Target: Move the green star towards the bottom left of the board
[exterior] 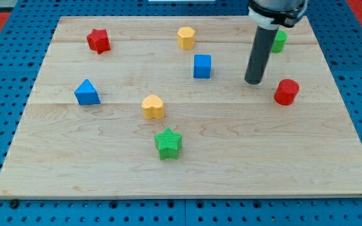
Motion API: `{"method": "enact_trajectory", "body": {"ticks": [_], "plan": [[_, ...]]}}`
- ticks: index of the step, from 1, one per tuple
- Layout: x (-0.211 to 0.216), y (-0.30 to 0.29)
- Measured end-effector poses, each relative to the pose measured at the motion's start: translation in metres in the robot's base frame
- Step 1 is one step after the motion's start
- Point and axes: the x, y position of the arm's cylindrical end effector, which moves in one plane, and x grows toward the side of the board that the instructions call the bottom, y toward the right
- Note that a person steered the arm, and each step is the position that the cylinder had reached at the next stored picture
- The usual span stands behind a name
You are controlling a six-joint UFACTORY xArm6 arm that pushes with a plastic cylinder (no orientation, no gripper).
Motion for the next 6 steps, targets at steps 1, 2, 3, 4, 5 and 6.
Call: {"method": "enact_trajectory", "body": {"ticks": [1,2,3,4,5,6], "plan": [[0.001,-0.029],[0.001,-0.029],[0.001,-0.029],[0.009,-0.030],[0.043,-0.042],[0.067,-0.050]]}}
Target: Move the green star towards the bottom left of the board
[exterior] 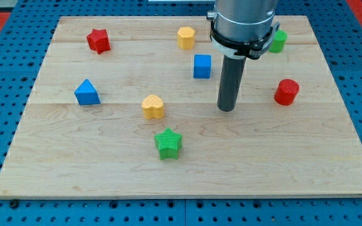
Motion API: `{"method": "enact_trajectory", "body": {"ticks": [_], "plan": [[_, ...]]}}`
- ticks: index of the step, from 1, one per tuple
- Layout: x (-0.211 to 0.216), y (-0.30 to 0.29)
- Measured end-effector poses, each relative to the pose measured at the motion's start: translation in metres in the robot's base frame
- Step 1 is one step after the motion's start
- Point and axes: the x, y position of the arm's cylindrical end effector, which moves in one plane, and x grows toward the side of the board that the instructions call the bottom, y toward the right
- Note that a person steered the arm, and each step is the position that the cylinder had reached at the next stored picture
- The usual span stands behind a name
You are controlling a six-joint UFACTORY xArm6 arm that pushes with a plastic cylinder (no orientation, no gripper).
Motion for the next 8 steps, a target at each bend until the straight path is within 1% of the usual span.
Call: {"method": "enact_trajectory", "body": {"ticks": [1,3,4,5,7,8], "plan": [[0.061,-0.023],[0.071,-0.024],[0.092,-0.024],[0.091,-0.024],[0.072,-0.057],[0.072,-0.069]]}}
